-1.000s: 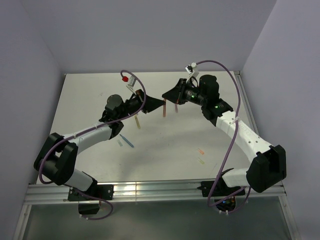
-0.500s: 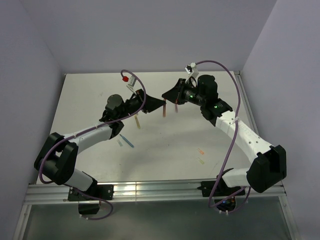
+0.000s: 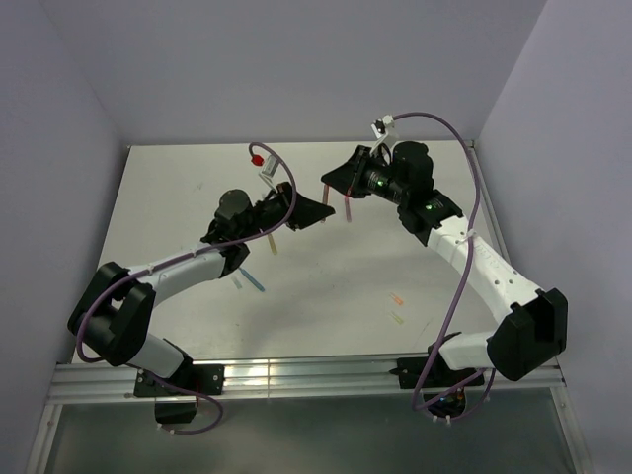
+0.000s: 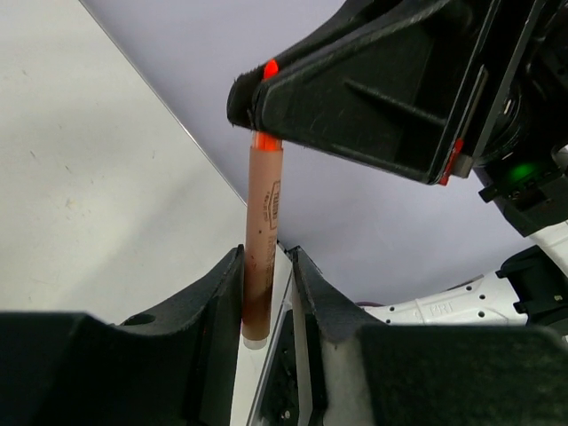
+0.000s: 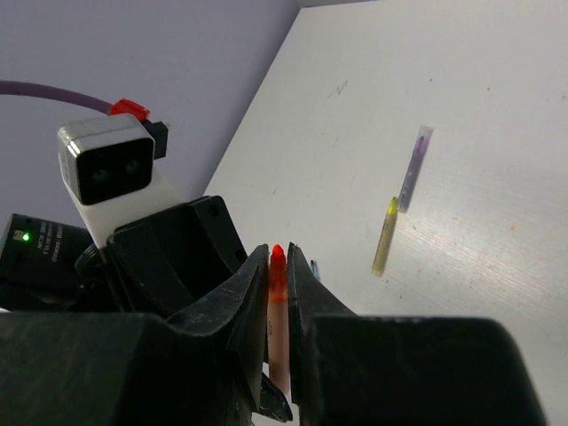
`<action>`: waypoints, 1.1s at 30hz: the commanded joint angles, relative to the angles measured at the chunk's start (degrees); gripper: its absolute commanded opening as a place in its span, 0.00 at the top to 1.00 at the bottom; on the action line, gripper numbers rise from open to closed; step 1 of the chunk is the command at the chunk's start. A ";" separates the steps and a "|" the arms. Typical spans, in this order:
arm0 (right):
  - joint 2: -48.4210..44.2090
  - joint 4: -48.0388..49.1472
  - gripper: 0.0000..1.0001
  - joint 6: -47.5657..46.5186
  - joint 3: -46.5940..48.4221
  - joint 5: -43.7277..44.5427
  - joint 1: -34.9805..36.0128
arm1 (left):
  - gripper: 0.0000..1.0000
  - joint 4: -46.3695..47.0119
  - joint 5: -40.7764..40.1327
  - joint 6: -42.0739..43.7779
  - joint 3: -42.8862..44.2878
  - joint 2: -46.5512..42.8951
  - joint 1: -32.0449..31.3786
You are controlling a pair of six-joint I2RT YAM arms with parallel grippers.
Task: Insert the pens into the pen caps
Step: Insert the pen cap onto the pen.
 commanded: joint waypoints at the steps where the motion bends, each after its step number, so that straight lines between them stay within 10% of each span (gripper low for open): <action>1: -1.08 1.85 1.00 0.59 3.35 1.14 0.10 | 0.68 1.24 1.25 1.67 1.91 0.33 -0.61; 22: -1.08 0.62 1.00 -0.38 1.77 -0.27 0.10 | 0.69 2.29 1.87 0.62 4.02 1.74 -0.79; 30: -0.82 0.01 1.00 -0.73 2.21 0.17 0.10 | 1.00 2.74 2.13 0.17 2.36 1.65 -0.79; 33: -1.00 -1.75 0.78 -1.25 3.17 1.92 0.10 | 1.00 -0.24 0.29 1.31 1.65 0.25 -0.88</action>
